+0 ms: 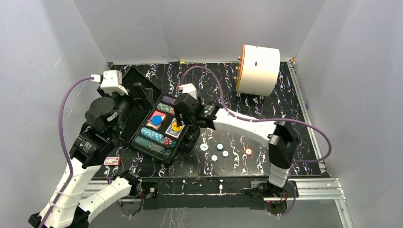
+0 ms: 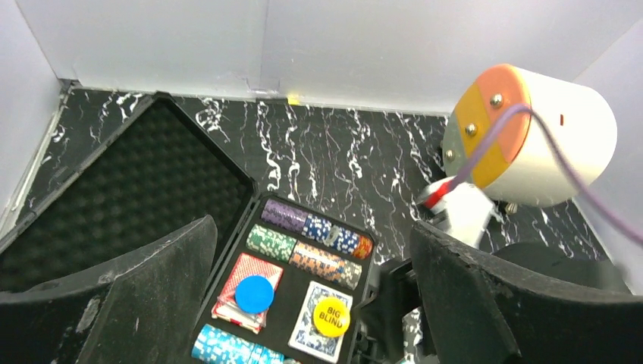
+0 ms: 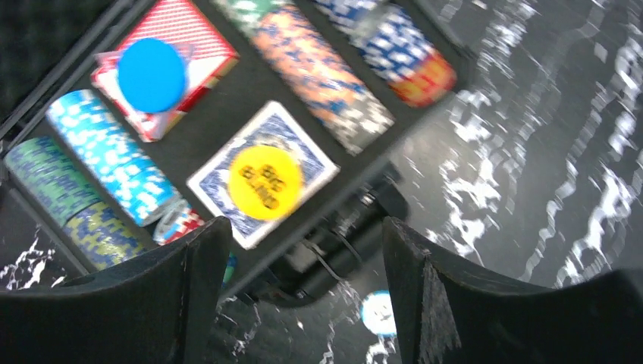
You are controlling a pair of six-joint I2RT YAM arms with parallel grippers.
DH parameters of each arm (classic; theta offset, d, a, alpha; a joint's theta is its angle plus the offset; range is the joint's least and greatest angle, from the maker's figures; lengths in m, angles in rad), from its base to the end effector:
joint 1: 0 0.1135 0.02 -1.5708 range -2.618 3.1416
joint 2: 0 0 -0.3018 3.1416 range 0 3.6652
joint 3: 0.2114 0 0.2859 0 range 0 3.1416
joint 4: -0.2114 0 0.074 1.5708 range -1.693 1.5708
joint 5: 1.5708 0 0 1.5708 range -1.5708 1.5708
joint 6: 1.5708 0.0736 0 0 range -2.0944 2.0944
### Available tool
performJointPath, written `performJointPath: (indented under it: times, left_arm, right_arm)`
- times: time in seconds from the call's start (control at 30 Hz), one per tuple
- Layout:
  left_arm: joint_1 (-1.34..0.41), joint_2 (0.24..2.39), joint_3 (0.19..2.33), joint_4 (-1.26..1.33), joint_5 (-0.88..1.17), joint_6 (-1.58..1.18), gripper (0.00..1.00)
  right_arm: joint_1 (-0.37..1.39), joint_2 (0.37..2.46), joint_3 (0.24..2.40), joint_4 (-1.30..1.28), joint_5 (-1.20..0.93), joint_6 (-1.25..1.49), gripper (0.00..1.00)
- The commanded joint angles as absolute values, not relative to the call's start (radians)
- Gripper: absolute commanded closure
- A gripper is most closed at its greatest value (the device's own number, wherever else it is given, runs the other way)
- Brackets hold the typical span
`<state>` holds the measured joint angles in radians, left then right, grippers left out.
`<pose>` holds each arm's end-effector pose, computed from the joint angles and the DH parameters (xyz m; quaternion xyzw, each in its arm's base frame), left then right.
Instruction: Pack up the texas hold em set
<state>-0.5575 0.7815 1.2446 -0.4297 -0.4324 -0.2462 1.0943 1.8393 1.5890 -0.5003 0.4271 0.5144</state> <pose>0.1604 -0.0637 0.5093 -0.0471 0.6947 -0.1373 0.7045 0.2513 0.4204 0.2972 -0.1753 0.8830 0.1459 0.4103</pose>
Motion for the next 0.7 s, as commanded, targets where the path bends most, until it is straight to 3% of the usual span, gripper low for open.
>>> performJointPath:
  times: [0.0,0.17,0.4,0.53,0.67]
  left_arm:
    - [-0.552,0.774,1.215,-0.451,-0.361,-0.264,0.02]
    - [-0.551,0.798,1.173,-0.481,-0.198,-0.354,0.02]
    - [-0.552,0.806,1.022,-0.426,0.061,-0.482,0.02]
    - [-0.552,0.825,0.967,-0.43,0.109,-0.518,0.02]
    - [-0.552,0.841,0.945,-0.425,0.113,-0.519,0.01]
  right_arm:
    - [1.019,1.671,1.457,-0.601,0.577,0.729,0.21]
    - [0.931,1.557,1.266,-0.72,0.523,0.912,0.21]
    - [0.914,1.535,1.079,-0.685,0.358,0.929,0.22]
    - [0.919,1.582,1.046,-0.646,0.3,0.922,0.27]
    - [0.921,1.629,1.057,-0.63,0.29,0.858,0.27]
